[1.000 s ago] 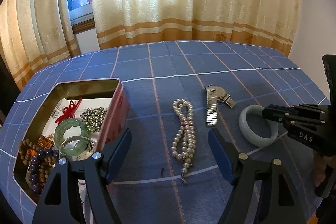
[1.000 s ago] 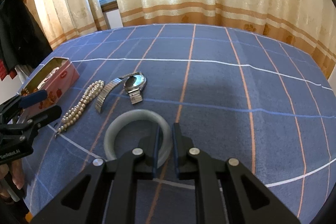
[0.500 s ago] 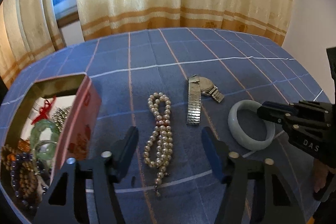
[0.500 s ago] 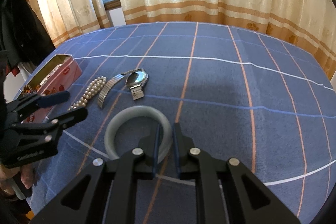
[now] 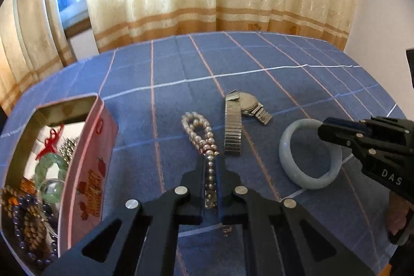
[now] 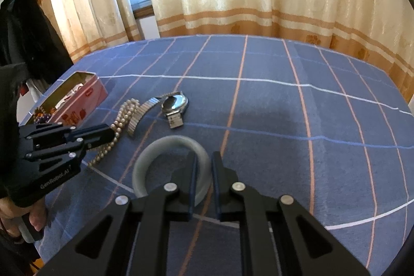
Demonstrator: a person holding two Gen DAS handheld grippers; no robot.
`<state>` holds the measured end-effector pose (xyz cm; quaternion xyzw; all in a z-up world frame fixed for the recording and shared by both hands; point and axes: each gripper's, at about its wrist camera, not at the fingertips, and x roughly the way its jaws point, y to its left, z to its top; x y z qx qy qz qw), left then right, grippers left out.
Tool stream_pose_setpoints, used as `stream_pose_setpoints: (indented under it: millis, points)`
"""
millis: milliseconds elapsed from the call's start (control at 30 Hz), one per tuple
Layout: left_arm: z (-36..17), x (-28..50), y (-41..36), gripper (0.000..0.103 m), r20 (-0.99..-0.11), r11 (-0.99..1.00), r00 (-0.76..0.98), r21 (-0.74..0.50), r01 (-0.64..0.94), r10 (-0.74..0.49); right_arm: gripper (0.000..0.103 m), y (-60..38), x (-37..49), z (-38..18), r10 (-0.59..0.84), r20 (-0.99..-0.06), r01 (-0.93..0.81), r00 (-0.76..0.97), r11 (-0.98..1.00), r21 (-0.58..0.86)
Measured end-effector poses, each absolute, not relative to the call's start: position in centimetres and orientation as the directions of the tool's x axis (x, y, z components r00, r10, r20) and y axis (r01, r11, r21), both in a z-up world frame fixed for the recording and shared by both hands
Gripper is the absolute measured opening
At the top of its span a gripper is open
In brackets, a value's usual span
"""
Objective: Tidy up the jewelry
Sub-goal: 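Lift and carry the pearl necklace with the left gripper while the right carries the jade bangle over the tin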
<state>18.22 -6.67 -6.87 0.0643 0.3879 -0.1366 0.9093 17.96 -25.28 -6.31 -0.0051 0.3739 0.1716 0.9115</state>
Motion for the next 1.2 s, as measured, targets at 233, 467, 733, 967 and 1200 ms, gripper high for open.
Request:
stream_pose_setpoints:
  millis: [233,467,733,967,1200]
  points:
    - [-6.3,17.6,-6.9,0.006,-0.695,0.949,0.687,0.022,0.314,-0.211,0.013,-25.0,17.5,-5.8,0.288,-0.661,-0.307,0.693,0.947,0.09]
    - [-5.4,16.7,-6.8,0.006,-0.651,0.948,0.722,0.013,0.317,-0.233,0.014,-24.8,16.9,-5.4,0.28,-0.634,-0.304,0.721,0.95,0.073]
    - [-3.1,15.4,-6.4,0.006,-0.594,0.942,0.76,0.009,0.336,-0.265,0.014,-24.3,16.6,-5.3,0.292,-0.634,-0.32,0.716,0.944,0.073]
    - [-2.3,14.7,-5.3,0.006,-0.575,0.946,0.773,-0.006,0.323,-0.268,0.014,-23.2,16.6,-5.2,0.309,-0.635,-0.342,0.708,0.937,0.074]
    - [-1.1,13.8,-4.5,0.006,-0.548,0.95,0.795,-0.003,0.311,-0.262,0.014,-21.9,16.8,-4.4,0.329,-0.626,-0.37,0.707,0.927,0.07]
